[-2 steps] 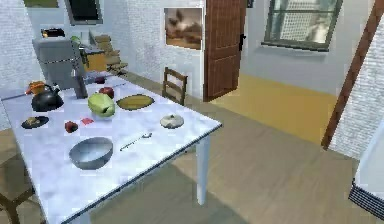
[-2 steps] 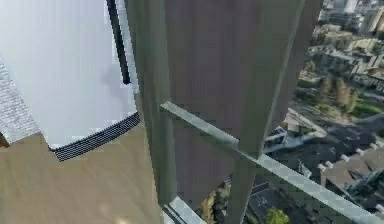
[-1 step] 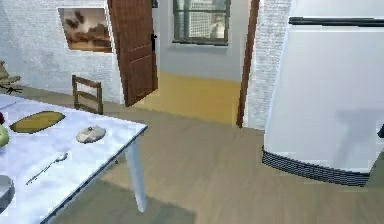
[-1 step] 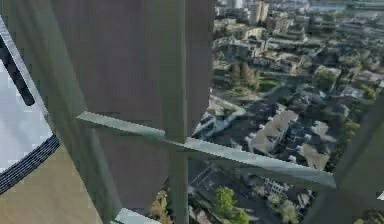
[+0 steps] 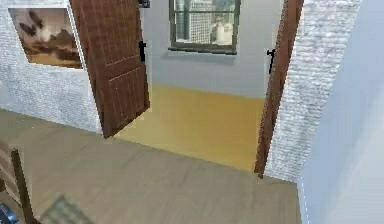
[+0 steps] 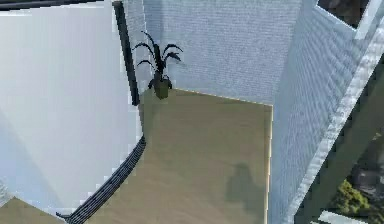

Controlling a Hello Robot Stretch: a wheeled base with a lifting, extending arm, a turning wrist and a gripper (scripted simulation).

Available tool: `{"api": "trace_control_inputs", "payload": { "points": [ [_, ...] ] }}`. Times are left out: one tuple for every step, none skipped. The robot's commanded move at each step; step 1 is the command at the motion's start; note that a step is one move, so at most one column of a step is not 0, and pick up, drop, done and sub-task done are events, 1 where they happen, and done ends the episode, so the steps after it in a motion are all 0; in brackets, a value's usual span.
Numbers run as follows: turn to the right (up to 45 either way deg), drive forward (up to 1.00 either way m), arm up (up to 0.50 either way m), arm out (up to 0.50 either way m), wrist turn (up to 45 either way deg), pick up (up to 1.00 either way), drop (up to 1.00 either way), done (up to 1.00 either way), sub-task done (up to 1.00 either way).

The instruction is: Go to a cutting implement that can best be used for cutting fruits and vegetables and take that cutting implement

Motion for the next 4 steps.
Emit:
{"api": "trace_control_inputs", "payload": {
  "points": [
    [36.0,0.0,0.0,0.0,0.0,0.0,0.0,0.0,0.0],
    [0.0,0.05,0.0,0.0,0.0,0.0,0.0,0.0,0.0],
    [-45.0,0.0,0.0,0.0,0.0,0.0,0.0,0.0,0.0],
    [-9.0,0.0,0.0,0.0,0.0,0.0,0.0,0.0,0.0]
  ]
}}
